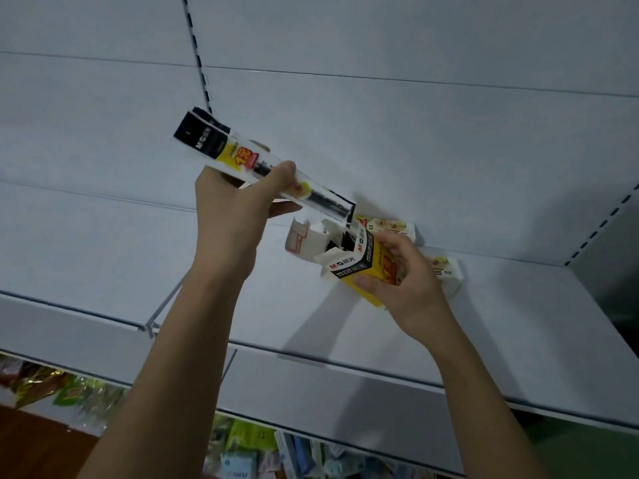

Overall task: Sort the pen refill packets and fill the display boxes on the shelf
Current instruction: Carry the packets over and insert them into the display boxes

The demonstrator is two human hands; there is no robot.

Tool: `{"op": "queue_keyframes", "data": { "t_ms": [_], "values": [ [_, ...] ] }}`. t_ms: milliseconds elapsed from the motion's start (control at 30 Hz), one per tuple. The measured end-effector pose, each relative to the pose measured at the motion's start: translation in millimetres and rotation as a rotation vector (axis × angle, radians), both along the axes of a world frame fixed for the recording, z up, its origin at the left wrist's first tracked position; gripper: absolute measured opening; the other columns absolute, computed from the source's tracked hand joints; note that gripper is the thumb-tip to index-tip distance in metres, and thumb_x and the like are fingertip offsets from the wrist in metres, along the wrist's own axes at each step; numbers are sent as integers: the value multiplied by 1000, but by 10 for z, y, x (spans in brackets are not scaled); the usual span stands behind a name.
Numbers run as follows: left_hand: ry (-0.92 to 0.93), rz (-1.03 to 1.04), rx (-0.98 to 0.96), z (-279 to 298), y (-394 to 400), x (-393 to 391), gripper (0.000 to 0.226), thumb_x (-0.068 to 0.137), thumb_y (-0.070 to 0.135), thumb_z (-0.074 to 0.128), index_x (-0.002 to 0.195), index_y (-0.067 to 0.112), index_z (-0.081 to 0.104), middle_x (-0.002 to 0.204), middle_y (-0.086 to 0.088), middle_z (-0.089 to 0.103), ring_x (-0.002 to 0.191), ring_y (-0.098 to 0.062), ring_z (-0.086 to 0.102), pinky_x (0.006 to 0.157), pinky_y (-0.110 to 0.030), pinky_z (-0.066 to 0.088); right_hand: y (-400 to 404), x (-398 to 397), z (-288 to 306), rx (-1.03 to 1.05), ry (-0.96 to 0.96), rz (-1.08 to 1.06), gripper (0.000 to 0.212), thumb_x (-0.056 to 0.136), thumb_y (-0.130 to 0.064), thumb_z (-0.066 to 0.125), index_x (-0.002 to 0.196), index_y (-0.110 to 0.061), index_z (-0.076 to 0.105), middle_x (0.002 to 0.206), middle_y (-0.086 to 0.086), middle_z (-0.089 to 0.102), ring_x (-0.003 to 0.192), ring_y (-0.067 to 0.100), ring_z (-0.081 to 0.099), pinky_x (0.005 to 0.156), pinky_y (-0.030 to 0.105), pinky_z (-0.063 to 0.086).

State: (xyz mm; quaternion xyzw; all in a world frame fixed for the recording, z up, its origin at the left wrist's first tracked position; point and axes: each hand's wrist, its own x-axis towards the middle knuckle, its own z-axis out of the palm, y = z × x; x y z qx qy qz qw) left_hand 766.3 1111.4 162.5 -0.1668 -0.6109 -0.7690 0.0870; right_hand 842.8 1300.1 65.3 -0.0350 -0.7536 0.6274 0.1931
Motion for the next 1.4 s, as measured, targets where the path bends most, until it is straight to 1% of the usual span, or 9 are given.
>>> {"op": "queue_keyframes", "data": {
  "t_ms": [233,433,600,800,933,1000,1133,1233,1400],
  "values": [
    [-41,-28,-135,5,115,33,9,83,2,74,84,8,67,78,-6,75,73,-23,75,64,-32,60,64,23,10,15,14,-22,56,76,0,80,113,-36,57,103,-33,66,102,-7,62,82,13,49],
    [-82,12,-164,-44,198,30,13,82,4,77,83,10,66,82,-3,74,71,-21,74,60,-25,58,83,19,8,2,15,-23,56,76,-2,81,114,-38,58,104,-31,66,104,-6,62,85,15,50],
    [-39,73,-285,-136,307,42,16,77,9,81,84,7,67,76,0,73,63,-17,73,60,-38,62,43,11,5,13,3,-17,57,75,-1,81,113,-37,57,104,-27,65,98,-11,61,80,10,48],
    [-47,61,-471,-334,495,71,55,73,25,87,110,17,47,95,5,67,76,-6,69,57,-22,59,3,-43,24,39,-39,0,52,76,-12,83,106,-45,55,96,-39,62,96,-14,60,75,7,49],
    [-71,52,-452,-313,386,0,42,85,52,67,100,17,50,93,2,66,86,-15,71,72,-40,62,-13,-99,5,70,-67,2,55,76,-18,85,120,-36,58,113,-22,64,102,-11,59,80,9,48],
    [-78,111,-370,-246,275,-49,27,94,43,59,100,18,52,96,0,62,92,-19,68,75,-38,61,-12,-112,4,72,-79,-5,59,75,-16,85,126,-31,58,118,-19,61,102,-12,57,81,9,48],
    [-49,84,-426,-262,113,-150,16,92,15,65,106,15,57,94,-4,70,79,-13,71,51,-17,49,-25,-143,-10,97,-90,-8,59,74,-13,85,121,-34,57,117,-17,60,104,-8,57,88,17,50],
    [-94,-7,-603,-407,190,-149,9,85,17,75,88,15,68,83,-2,74,72,-15,72,47,-23,49,-74,-173,-36,169,-102,-8,58,73,-13,86,119,-35,58,115,-15,62,107,1,59,94,31,52],
    [-61,10,-655,-459,163,-149,7,87,26,73,86,19,75,90,5,72,74,-14,71,57,-29,60,-83,-180,-26,210,-112,-25,56,74,-16,85,115,-41,56,115,-17,62,108,1,58,94,31,52]
  ]
}}
